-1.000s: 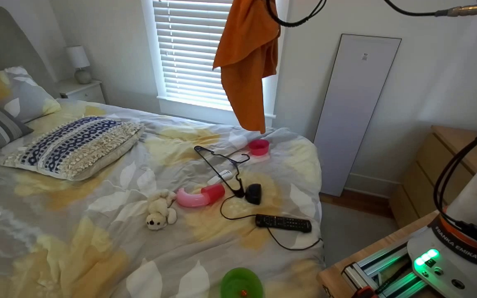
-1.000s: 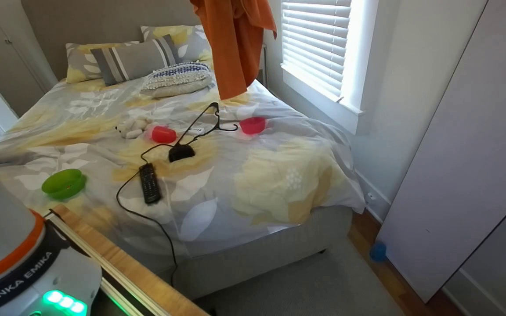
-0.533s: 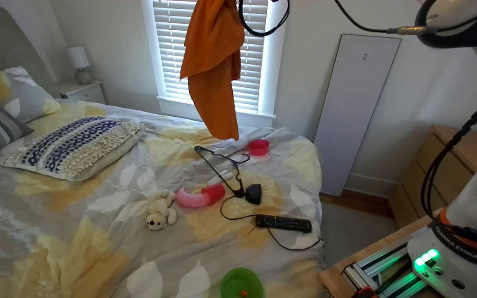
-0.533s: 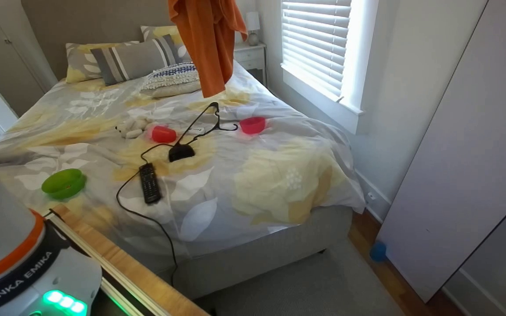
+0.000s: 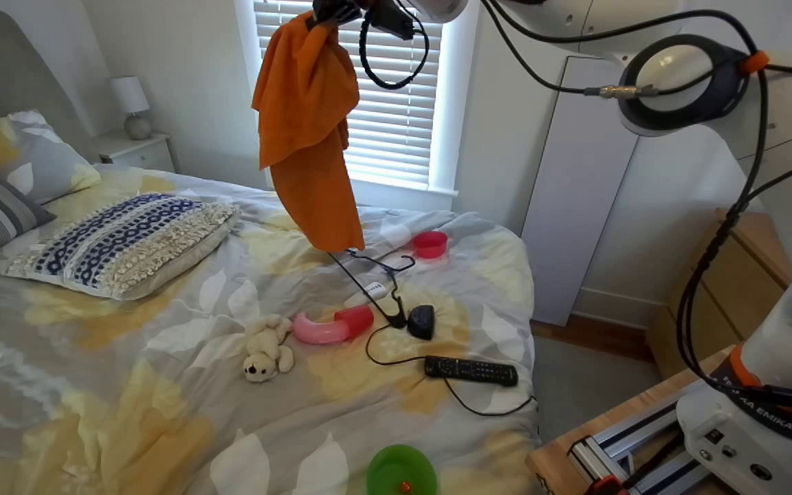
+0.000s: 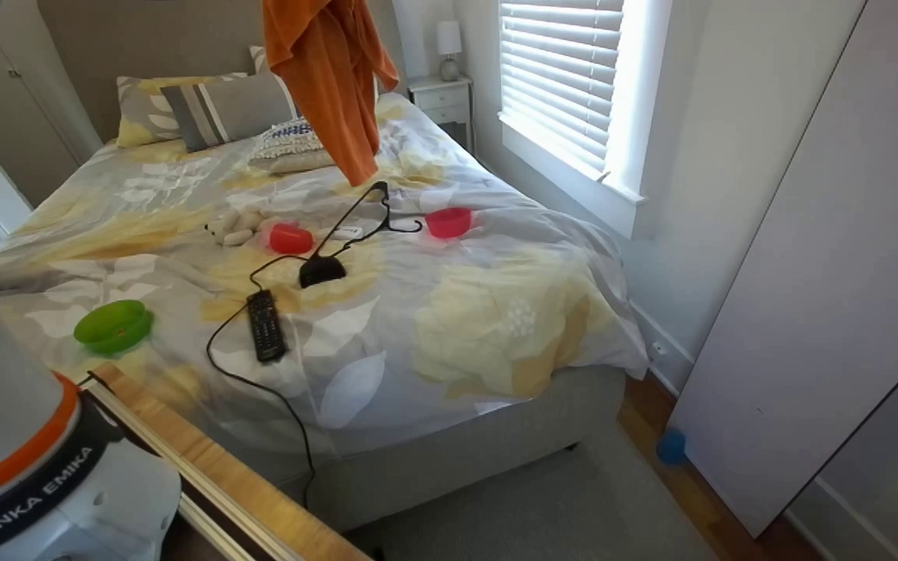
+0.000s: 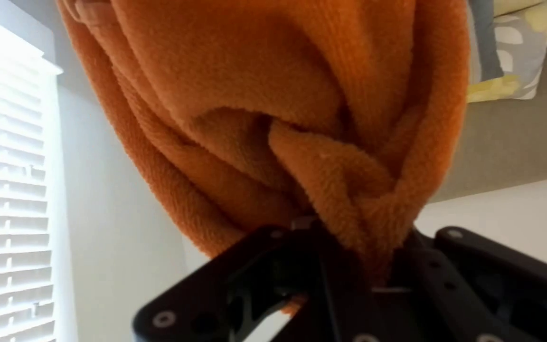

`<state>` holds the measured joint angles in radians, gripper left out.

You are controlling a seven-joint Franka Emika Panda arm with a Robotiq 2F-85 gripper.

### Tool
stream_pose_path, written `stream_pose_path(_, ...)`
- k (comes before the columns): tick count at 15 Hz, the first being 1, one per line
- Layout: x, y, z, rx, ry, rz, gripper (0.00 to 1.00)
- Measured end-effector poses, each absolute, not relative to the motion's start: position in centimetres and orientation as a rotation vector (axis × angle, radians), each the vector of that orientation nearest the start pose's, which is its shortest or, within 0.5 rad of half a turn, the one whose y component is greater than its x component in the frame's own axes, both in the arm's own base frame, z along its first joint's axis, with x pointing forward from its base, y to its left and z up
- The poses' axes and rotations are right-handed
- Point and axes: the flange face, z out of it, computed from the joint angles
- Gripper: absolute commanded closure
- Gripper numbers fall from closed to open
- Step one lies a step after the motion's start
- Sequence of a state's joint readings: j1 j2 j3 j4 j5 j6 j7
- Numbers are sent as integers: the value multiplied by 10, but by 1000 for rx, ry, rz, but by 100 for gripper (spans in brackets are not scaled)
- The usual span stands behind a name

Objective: Move the orange cloth forward

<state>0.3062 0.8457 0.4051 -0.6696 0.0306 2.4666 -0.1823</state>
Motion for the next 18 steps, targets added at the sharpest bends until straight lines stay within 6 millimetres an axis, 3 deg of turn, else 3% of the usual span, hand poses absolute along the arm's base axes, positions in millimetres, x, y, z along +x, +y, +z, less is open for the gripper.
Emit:
stream_pose_path(1,712,374,609,-2250,-701,-1168,86)
stream_pose_path(4,710,390,599,-2174,-710,-1122,86)
stream_pose_path(7,711,389,600,-2162,-702,-1119,86)
stream_pose_path(8,711,388,601,-2160,-701,-1121,96)
stream_pose_path(11,712,388,598,-2166,-703,-1115,96)
stream_pose_path(14,710,404,576,-2169,-726,-1046,96)
stream_pose_path(18,697,449,529,-2123,-743,-909,96)
